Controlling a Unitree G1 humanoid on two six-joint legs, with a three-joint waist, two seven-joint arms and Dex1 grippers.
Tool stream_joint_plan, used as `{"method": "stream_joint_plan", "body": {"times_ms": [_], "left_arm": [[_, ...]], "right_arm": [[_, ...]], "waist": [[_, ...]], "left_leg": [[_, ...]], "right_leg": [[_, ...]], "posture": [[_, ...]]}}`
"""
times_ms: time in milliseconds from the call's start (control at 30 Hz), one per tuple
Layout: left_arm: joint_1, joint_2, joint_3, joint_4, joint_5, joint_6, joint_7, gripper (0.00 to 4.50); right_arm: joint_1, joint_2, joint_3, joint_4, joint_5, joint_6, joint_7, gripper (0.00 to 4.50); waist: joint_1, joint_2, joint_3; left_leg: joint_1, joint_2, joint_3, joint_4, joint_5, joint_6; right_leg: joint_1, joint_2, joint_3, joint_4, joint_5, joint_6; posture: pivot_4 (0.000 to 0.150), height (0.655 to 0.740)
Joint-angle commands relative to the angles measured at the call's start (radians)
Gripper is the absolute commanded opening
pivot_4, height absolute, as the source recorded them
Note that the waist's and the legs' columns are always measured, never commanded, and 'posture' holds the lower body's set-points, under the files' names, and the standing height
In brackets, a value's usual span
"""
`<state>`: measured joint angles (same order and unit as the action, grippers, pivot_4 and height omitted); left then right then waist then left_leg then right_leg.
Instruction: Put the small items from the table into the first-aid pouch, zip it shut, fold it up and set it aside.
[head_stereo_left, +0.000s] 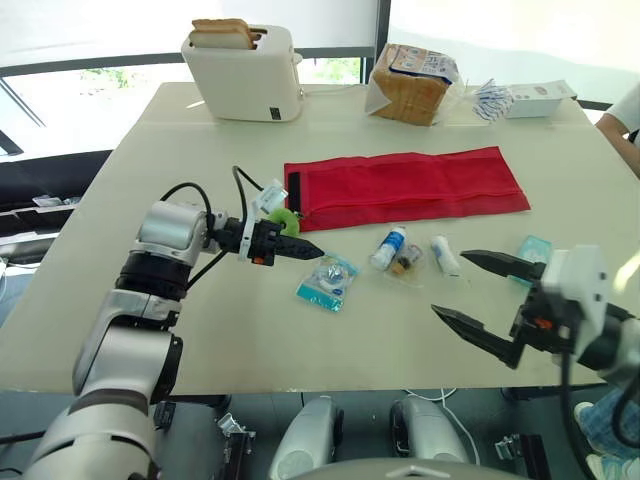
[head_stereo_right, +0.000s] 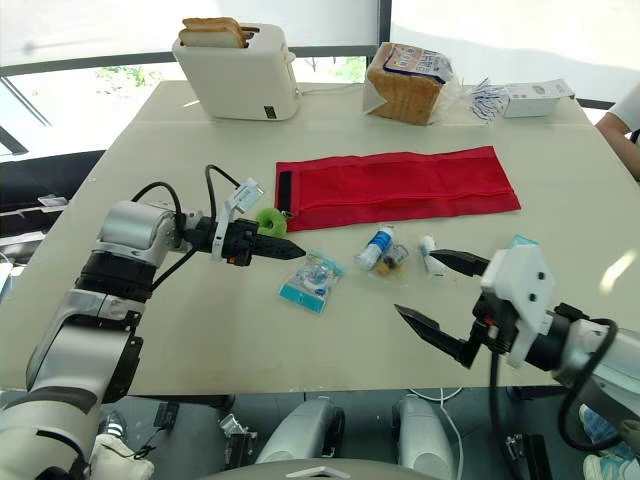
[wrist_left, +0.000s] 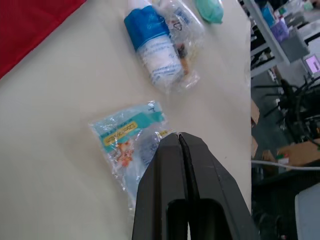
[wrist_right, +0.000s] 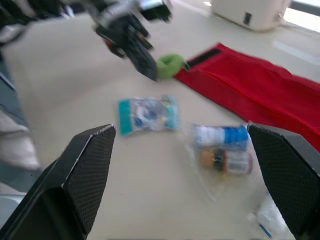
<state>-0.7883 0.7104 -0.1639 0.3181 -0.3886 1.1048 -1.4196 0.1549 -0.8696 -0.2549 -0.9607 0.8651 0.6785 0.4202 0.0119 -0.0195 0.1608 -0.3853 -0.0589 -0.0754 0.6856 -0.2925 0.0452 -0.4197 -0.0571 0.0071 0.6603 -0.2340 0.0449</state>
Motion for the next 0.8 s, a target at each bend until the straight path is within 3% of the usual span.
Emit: {"method": "stream_joint_plan", "body": {"times_ms": [33,100,167,200,233,300,667,767,800], "left_arm": [[0.075,0.039,0.058,-0.129,-0.040,-0.001,0.058,0.58],[0.091,0.043,0.056,-0.134,-0.025,-0.030,0.093,1.11],[0.099,0.042,0.049,-0.130,-0.016,-0.059,0.110,2.07],[0.099,0.041,0.042,-0.127,-0.016,-0.065,0.113,2.26],[0.101,0.039,0.029,-0.125,-0.014,-0.075,0.111,2.94],[0.101,0.025,0.004,-0.117,-0.008,-0.097,0.115,3.74],[0.052,-0.036,-0.048,0.014,-0.033,-0.055,0.079,3.74],[0.046,-0.052,-0.035,0.026,-0.047,-0.019,0.092,3.04],[0.053,-0.052,-0.037,0.020,-0.048,-0.019,0.094,2.58]], "right_arm": [[-0.067,0.028,0.056,-0.034,0.015,-0.083,0.097,4.50],[-0.085,0.028,0.037,-0.037,0.027,-0.113,0.141,4.50],[-0.083,0.008,0.021,-0.033,0.029,-0.117,0.180,4.50],[-0.079,-0.003,0.015,-0.027,0.026,-0.116,0.194,4.50],[-0.073,-0.019,0.005,-0.020,0.020,-0.114,0.214,4.50],[-0.057,-0.050,-0.024,-0.008,0.011,-0.113,0.253,4.50],[0.035,-0.058,-0.148,-0.038,0.033,-0.107,0.262,4.50],[0.046,-0.048,-0.143,-0.053,0.033,-0.104,0.235,4.50],[0.046,-0.044,-0.137,-0.056,0.033,-0.102,0.222,4.50]], "waist": [[0.000,0.000,0.000],[0.006,0.000,0.000],[0.010,0.000,0.000],[0.010,0.000,0.000],[0.010,0.000,0.000],[0.008,0.000,0.000],[0.003,0.000,0.000],[0.003,0.000,0.000],[0.003,0.000,0.000]], "left_leg": [[0.000,0.000,0.000,0.000,0.000,0.000],[-0.001,0.000,0.000,0.000,0.000,0.000],[0.000,-0.001,-0.001,0.001,0.000,0.000],[0.000,-0.001,-0.001,0.001,0.000,0.000],[0.000,-0.001,-0.001,0.001,0.000,0.000],[0.000,-0.002,-0.001,0.001,0.000,0.000],[0.000,-0.002,-0.001,0.001,0.000,0.000],[0.000,-0.001,-0.001,0.001,0.000,0.000],[0.000,-0.001,-0.001,0.001,0.000,0.000]], "right_leg": [[0.000,0.000,0.000,0.000,0.000,0.000],[0.000,0.000,-0.001,0.000,0.000,0.000],[0.001,0.000,-0.001,0.000,0.000,0.000],[0.002,0.000,-0.002,0.000,0.000,0.000],[0.002,-0.001,-0.002,-0.001,0.000,0.000],[0.002,-0.001,-0.002,0.000,0.000,0.000],[0.002,-0.001,-0.002,0.000,0.000,0.000],[0.002,-0.001,-0.002,0.000,0.000,0.000],[0.002,-0.001,-0.002,0.000,0.000,0.000]], "posture": [[0.150,0.7400],[0.150,0.7400],[0.150,0.7400],[0.150,0.7400],[0.150,0.7400],[0.150,0.7400],[0.150,0.7400],[0.150,0.7400],[0.150,0.7400]]}}
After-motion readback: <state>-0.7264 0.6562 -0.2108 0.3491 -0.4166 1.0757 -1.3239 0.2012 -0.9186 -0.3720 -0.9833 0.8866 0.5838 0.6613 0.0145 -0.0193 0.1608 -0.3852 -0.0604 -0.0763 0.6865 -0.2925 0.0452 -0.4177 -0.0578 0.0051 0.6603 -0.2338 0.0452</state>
